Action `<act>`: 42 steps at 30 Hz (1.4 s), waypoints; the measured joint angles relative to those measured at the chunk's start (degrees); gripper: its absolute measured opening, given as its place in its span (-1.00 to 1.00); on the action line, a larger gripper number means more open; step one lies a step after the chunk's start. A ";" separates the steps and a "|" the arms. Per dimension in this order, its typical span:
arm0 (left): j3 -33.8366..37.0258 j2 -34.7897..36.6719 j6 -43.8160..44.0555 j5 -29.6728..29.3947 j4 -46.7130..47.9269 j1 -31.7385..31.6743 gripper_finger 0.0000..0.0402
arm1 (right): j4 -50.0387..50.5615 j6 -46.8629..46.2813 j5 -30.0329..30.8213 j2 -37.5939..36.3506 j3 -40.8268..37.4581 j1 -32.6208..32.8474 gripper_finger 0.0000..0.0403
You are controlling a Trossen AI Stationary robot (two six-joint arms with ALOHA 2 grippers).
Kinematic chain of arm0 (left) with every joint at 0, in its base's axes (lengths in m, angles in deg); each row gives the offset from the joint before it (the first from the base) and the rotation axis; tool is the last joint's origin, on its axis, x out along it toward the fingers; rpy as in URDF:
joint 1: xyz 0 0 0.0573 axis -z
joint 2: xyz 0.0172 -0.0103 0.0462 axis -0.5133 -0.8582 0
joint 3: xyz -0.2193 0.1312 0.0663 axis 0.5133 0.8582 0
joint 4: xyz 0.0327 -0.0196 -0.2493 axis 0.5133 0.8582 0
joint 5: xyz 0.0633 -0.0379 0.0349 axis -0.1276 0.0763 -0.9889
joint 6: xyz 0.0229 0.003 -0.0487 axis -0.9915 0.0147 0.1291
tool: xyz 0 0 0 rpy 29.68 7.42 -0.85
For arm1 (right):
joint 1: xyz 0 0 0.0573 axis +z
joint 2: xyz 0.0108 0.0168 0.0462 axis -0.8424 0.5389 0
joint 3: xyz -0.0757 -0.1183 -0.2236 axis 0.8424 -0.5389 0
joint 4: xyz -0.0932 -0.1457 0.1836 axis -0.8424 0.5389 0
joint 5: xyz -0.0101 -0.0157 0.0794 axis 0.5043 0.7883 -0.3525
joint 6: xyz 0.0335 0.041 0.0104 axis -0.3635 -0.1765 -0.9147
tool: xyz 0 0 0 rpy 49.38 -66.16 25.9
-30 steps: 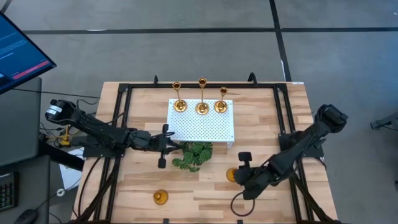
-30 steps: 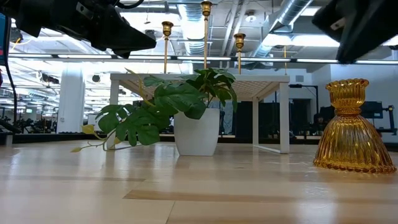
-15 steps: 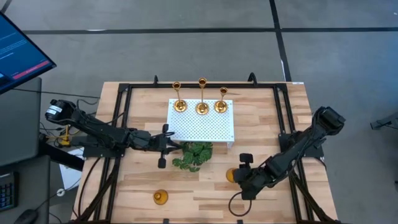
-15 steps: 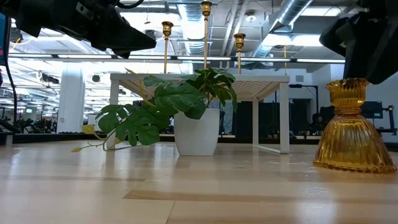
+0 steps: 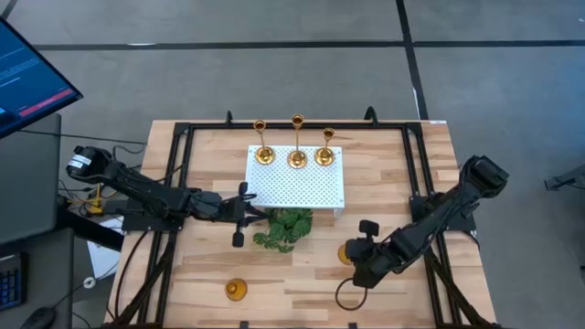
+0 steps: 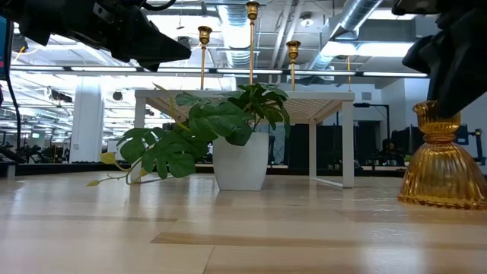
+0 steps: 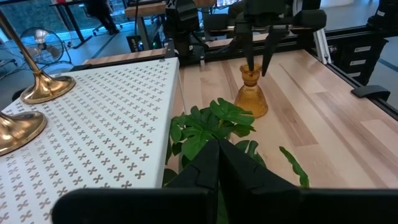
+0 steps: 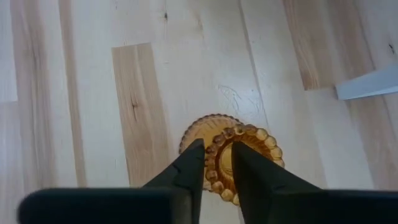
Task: Pick & Place candle stick holders
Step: Put the right orange candle holder on the shelf
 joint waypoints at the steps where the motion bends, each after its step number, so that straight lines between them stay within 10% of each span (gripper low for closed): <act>1: 0.00 0.00 0.03 0.00 0.00 0.01 -0.96 | 0.05 -0.02 0.23 0.00 0.00 0.04 -0.74; 22: 0.02 0.00 1.53 0.04 1.01 -0.01 -0.96 | 21.57 10.88 4.56 0.42 22.44 -2.45 -0.99; 42: 5.01 0.00 3.02 -0.01 0.36 0.00 -0.96 | 31.33 36.01 7.92 0.28 36.22 -22.88 -1.00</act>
